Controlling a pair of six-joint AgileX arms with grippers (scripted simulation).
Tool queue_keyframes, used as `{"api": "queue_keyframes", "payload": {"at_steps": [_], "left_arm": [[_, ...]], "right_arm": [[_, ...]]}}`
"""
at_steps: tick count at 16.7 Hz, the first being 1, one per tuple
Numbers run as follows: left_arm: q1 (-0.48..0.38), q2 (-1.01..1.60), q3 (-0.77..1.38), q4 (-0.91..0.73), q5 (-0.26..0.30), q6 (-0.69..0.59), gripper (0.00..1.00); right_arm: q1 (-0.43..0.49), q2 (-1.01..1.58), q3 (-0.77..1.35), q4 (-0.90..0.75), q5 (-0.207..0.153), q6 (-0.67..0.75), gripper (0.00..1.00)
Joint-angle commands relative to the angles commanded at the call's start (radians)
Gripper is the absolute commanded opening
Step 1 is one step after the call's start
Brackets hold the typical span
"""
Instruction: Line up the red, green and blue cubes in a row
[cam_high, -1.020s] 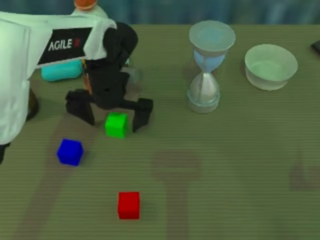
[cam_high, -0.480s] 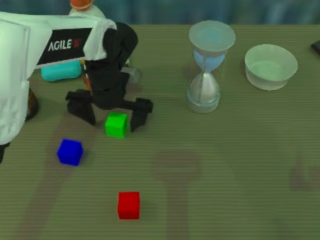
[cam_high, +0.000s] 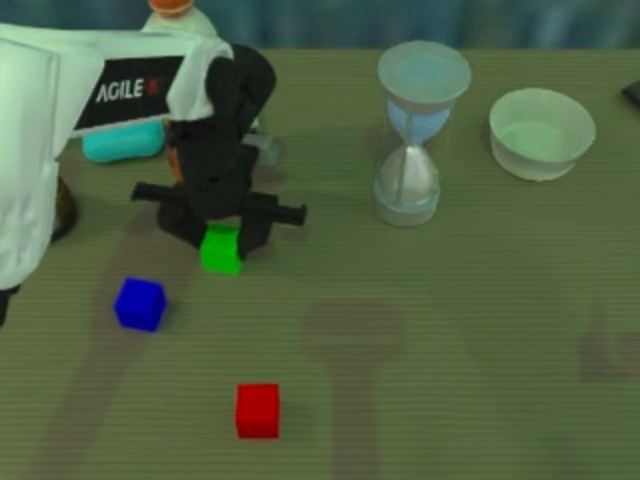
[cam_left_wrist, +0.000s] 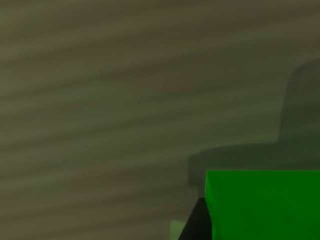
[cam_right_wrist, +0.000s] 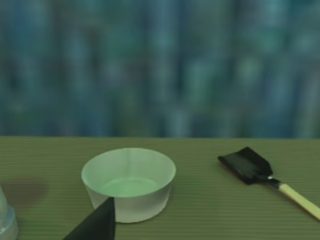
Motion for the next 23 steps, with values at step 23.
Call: {"api": "queue_keyframes", "payload": {"at_steps": [23], "left_arm": [[0.015,-0.090,0.153,-0.232,-0.004,0.002,0.00]], "right_arm": [[0.000,0.000,0.000,0.000,0.000,0.000,1.00]]}}
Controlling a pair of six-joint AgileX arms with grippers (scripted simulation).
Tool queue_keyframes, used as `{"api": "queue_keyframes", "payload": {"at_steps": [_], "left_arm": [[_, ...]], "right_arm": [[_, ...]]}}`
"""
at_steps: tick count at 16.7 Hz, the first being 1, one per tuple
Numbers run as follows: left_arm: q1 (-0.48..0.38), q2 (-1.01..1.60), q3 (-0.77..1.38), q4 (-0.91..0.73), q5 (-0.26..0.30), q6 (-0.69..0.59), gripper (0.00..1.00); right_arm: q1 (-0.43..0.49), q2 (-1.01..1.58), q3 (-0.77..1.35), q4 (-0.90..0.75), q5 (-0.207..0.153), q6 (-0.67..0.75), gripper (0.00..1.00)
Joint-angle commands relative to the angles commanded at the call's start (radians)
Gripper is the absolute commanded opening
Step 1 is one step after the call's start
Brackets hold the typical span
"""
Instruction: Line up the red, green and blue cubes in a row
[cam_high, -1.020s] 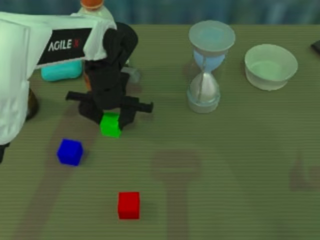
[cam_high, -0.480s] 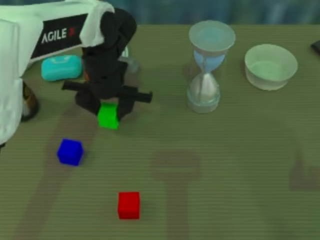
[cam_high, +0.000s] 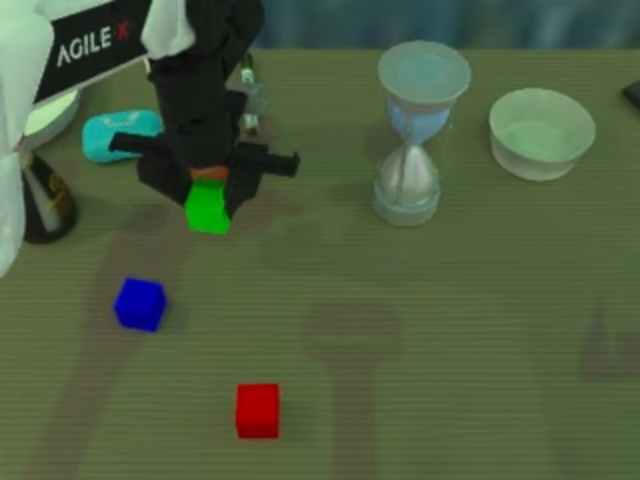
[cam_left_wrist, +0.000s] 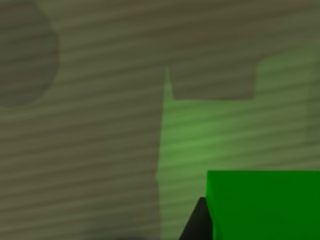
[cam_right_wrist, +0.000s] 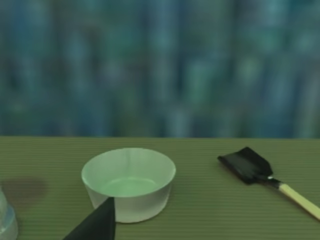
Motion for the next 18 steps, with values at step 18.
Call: {"api": "queue_keyframes", "payload": {"at_steps": [18], "left_arm": [[-0.511,-0.288,-0.366,0.078,-0.010,-0.737,0.00]], "right_arm": [[0.000,0.000,0.000,0.000,0.000,0.000,1.00]]}}
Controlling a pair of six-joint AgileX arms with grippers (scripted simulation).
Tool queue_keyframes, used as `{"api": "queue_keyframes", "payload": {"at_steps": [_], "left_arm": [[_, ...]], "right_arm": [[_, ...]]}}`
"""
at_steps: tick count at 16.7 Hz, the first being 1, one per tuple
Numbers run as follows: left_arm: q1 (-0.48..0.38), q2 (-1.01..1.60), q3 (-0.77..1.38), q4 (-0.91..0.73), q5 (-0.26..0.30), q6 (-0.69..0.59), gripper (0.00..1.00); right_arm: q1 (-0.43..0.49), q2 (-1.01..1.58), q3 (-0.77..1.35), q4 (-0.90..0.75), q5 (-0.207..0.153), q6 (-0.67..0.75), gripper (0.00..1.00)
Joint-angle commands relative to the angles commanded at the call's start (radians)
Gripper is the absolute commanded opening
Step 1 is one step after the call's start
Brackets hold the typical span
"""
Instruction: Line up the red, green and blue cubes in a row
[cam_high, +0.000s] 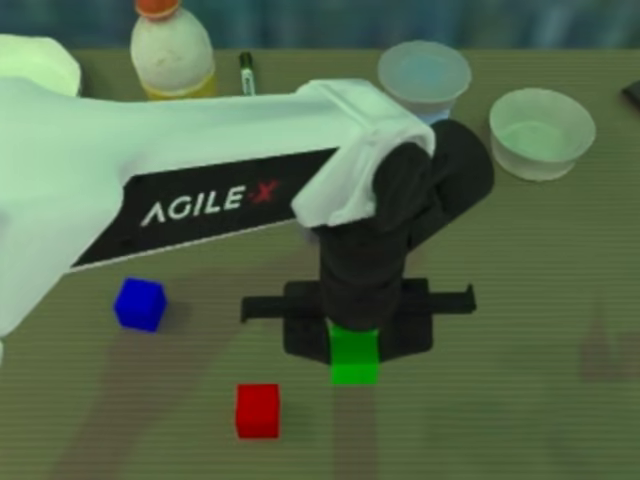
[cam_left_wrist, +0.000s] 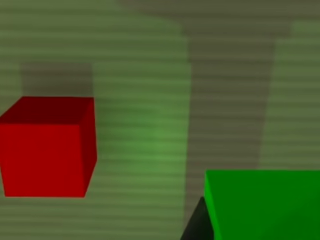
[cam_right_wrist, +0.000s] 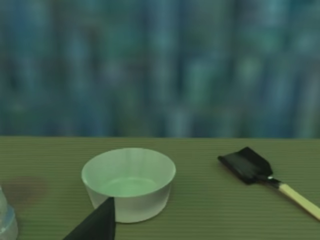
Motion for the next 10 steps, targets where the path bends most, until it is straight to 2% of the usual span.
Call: {"api": "queue_keyframes", "payload": {"at_steps": [5,10], "left_arm": [[0.003,0.009,-0.011,0.015,0.000,0.004,0.00],[0.002,0.067,-0.123,0.200,0.001,0.002,0.00]], "right_arm": [[0.000,0.000,0.000,0.000,0.000,0.000,1.00],[0.000,0.000,0.000,0.000,0.000,0.000,1.00]]}}
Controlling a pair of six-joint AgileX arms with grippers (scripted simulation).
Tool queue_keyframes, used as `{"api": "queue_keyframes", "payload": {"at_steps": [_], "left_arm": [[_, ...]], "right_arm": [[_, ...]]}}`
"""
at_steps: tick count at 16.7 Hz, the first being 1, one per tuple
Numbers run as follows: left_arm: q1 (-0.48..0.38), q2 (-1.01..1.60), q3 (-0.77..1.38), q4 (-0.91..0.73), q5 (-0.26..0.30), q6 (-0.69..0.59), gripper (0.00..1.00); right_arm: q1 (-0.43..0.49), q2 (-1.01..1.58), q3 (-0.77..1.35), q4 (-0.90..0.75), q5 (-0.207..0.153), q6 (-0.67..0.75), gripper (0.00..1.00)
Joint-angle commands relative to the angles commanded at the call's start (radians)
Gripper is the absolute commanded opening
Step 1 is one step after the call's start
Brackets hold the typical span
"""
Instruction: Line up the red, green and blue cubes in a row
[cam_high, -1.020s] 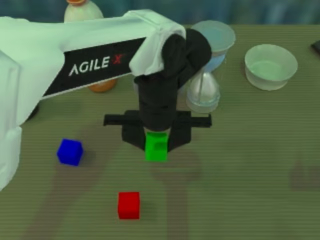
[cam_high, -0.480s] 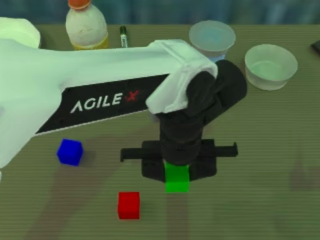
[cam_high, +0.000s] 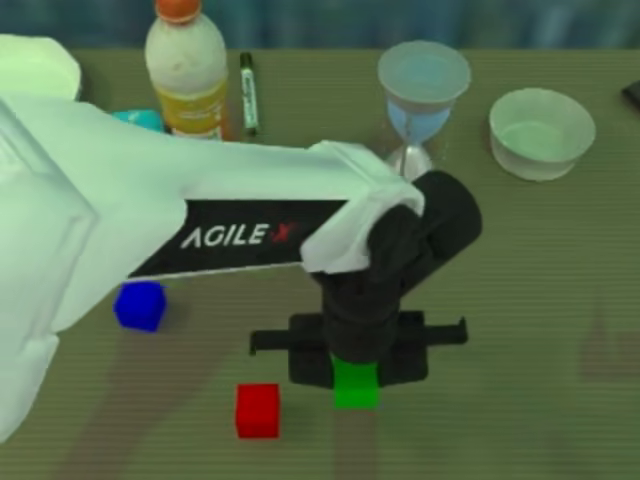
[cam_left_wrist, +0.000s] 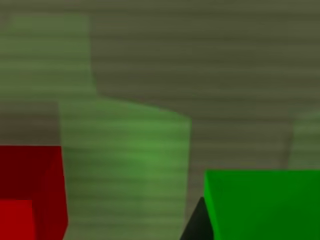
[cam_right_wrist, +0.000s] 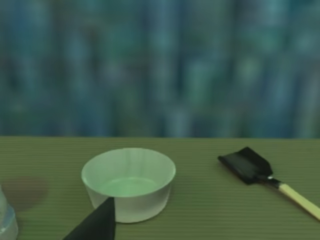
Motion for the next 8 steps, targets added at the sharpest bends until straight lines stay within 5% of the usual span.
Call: {"api": "queue_keyframes", "payload": {"at_steps": [6,8], "left_arm": [[-0.002,0.022,-0.037,0.050,0.000,-0.001,0.00],[-0.002,0.022,-0.037,0.050,0.000,-0.001,0.15]], "right_arm": [[0.000,0.000,0.000,0.000,0.000,0.000,1.00],[0.000,0.000,0.000,0.000,0.000,0.000,1.00]]}}
